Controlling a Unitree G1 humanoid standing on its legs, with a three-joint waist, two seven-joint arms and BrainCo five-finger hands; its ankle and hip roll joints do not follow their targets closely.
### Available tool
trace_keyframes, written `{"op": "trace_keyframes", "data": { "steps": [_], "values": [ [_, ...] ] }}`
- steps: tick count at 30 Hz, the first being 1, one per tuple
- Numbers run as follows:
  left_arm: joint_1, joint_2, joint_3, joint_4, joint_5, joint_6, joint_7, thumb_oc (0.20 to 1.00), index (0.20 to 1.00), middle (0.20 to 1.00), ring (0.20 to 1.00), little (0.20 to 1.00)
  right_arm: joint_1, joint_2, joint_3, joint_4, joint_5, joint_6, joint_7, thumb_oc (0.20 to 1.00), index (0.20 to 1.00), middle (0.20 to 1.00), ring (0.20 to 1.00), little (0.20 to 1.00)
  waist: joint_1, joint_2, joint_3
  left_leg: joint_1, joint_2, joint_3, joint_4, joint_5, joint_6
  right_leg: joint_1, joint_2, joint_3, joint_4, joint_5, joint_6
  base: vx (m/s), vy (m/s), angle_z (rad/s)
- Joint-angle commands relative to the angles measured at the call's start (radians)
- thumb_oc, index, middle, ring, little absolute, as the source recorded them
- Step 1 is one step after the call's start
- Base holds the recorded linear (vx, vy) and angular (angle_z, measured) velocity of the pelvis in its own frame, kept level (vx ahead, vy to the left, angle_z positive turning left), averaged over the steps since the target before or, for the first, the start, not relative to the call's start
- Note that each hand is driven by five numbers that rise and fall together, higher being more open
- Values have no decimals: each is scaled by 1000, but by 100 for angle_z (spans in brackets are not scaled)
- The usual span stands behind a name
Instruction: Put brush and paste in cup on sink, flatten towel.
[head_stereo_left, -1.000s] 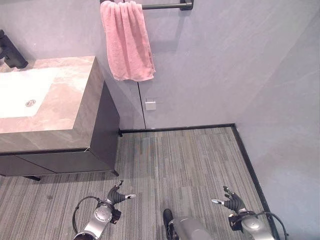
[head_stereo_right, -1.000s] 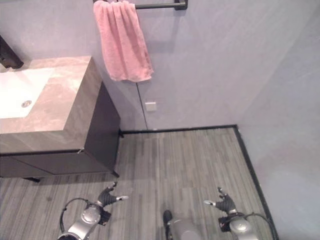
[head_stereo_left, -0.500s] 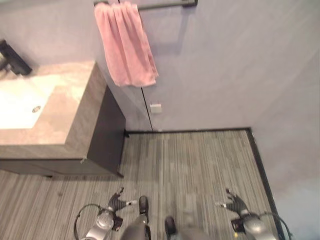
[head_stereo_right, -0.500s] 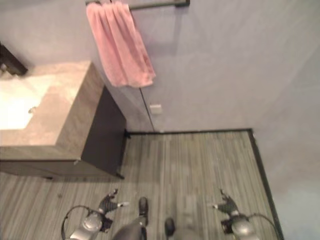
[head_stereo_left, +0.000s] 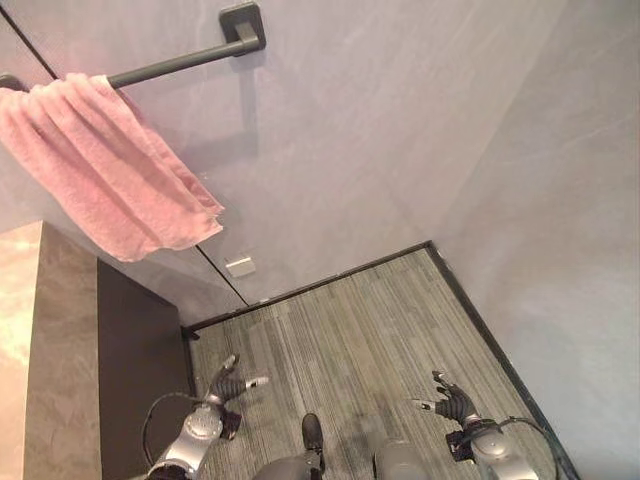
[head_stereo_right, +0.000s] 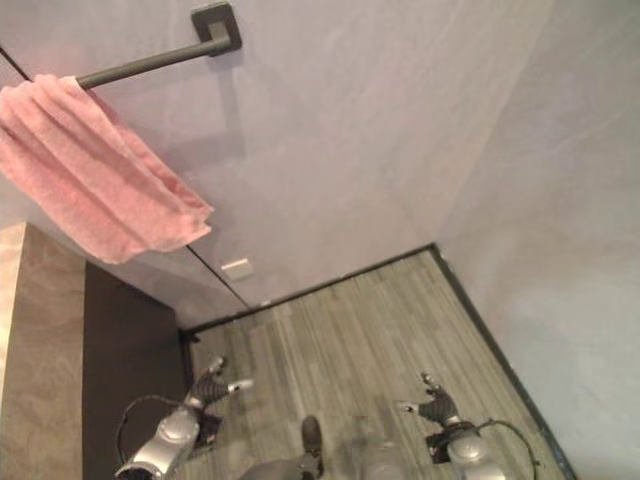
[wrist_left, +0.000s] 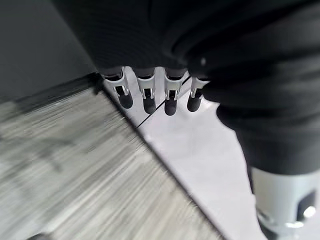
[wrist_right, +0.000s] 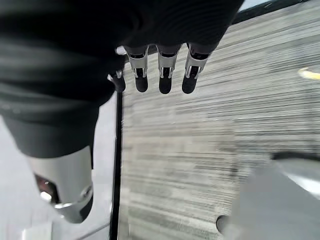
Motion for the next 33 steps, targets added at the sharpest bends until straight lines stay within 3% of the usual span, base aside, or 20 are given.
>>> {"op": "trace_keyframes", "data": {
  "steps": [1,2,3,5,7,8,9,13,15,18,19,21,23,25,27,29,33],
  "values": [
    [49,37,32,-30,32,-14,-3,1000,1000,1000,1000,1000,-15,-17,-5,-49,2,-22,-5,1000,1000,1000,1000,1000,-14,-24,-1,-46,-18,27,90,-60,-139,23,22,-49,-142,256,-27,258,46,62],
    [44,35,29,-19,34,-18,-5,1000,1000,1000,1000,1000,-12,-18,-6,-43,4,-23,-5,1000,1000,1000,1000,1000,-18,-29,-7,-17,-15,31,64,-73,-145,-11,37,-79,-249,227,-36,221,15,36],
    [45,34,29,-19,34,-18,-4,1000,1000,1000,1000,1000,-12,-18,-6,-43,4,-23,-5,1000,1000,1000,1000,1000,-18,-27,-6,-13,-14,30,62,-75,-145,-7,38,-81,-251,225,-37,307,-23,-7],
    [40,30,24,-7,38,-15,-4,1000,1000,1000,1000,1000,-3,-15,1,-30,19,-25,-5,1000,1000,1000,1000,1000,-39,-53,-9,19,-44,-13,72,-102,-141,-49,107,-17,-386,263,-34,263,-42,-45],
    [37,29,22,-6,42,-14,-4,1000,1000,1000,1000,1000,1,-19,1,-36,20,-26,-3,1000,1000,1000,1000,1000,-42,-63,-7,41,-50,-22,70,-115,-141,-58,113,-44,-415,284,-34,174,-50,1],
    [34,28,18,-7,45,-14,-5,1000,1000,1000,1000,1000,7,-23,-3,-44,19,-24,-4,1000,1000,1000,1000,1000,-49,-69,-5,52,-54,-33,76,-124,-143,-50,103,-79,-428,293,-35,254,-143,25],
    [26,20,-3,5,64,-13,-14,1000,1000,1000,1000,1000,21,-27,-9,-41,23,-26,-4,1000,1000,1000,1000,1000,-58,-84,-15,50,-62,-45,103,-136,-148,6,87,-64,-459,282,-50,171,-114,34],
    [27,6,-8,18,62,-13,-9,1000,1000,1000,1000,1000,15,-39,-10,-26,25,-26,-7,1000,1000,1000,1000,1000,-52,-77,-43,56,-52,-56,104,-147,-158,48,100,-41,-471,259,-75,174,-142,38],
    [18,-13,-12,39,47,-13,-12,1000,1000,1000,1000,1000,14,-56,-22,-23,41,-30,-13,1000,1000,1000,1000,1000,-54,-73,-55,36,-56,-67,187,-160,-182,83,95,-43,-501,248,-91,170,-148,19],
    [4,-26,-14,44,43,-12,-5,1000,1000,1000,1000,1000,9,-70,-34,-31,53,-32,-17,1000,1000,1000,1000,1000,-56,-75,-44,-12,-56,-43,323,-138,-221,122,80,-65,-504,234,-104,111,-91,42],
    [-1,-29,-17,43,38,-13,-2,1000,1000,1000,1000,1000,6,-75,-38,-31,53,-31,-22,1000,1000,1000,1000,1000,-57,-77,-37,-35,-46,-17,352,-122,-230,133,68,-74,-504,230,-105,67,-18,40],
    [-8,-33,-17,41,29,-16,-1,1000,1000,1000,1000,1000,10,-78,-49,-36,60,-27,-27,1000,1000,1000,1000,1000,-61,-84,-34,-76,19,72,298,-136,-217,154,27,-92,-518,218,-98,81,41,41],
    [-7,-27,-18,45,35,-19,2,1000,1000,1000,1000,1000,12,-81,-54,-33,56,-27,-33,1000,1000,1000,1000,1000,-51,-75,-38,-99,56,70,214,-104,-215,166,14,-92,-522,203,-91,144,73,43],
    [-7,-24,-17,50,33,-17,14,1000,1000,1000,1000,1000,5,-83,-49,-19,48,-26,-44,1000,1000,1000,1000,1000,-42,-69,-34,-151,102,48,181,-31,-237,178,5,-81,-521,191,-87,175,105,17],
    [-8,-19,-15,51,19,-17,21,1000,1000,1000,1000,1000,-4,-81,-40,-14,44,-23,-46,1000,1000,1000,1000,1000,-39,-61,-31,-145,135,41,159,5,-253,182,2,-62,-509,175,-86,173,157,-13],
    [-1,-14,-5,48,4,-22,22,1000,1000,1000,1000,1000,-21,-82,-21,-18,32,-19,-35,1000,1000,1000,1000,1000,-29,-48,-36,-114,89,-22,174,-49,-241,173,5,-19,-482,166,-78,170,211,-61],
    [0,-1,-7,45,12,-20,18,1000,1000,1000,1000,1000,-22,-73,-27,-23,26,-11,-35,1000,1000,1000,1000,1000,-27,-52,-46,-106,73,2,201,-90,-222,186,-20,22,-483,168,-58,148,248,-62]
  ]
}}
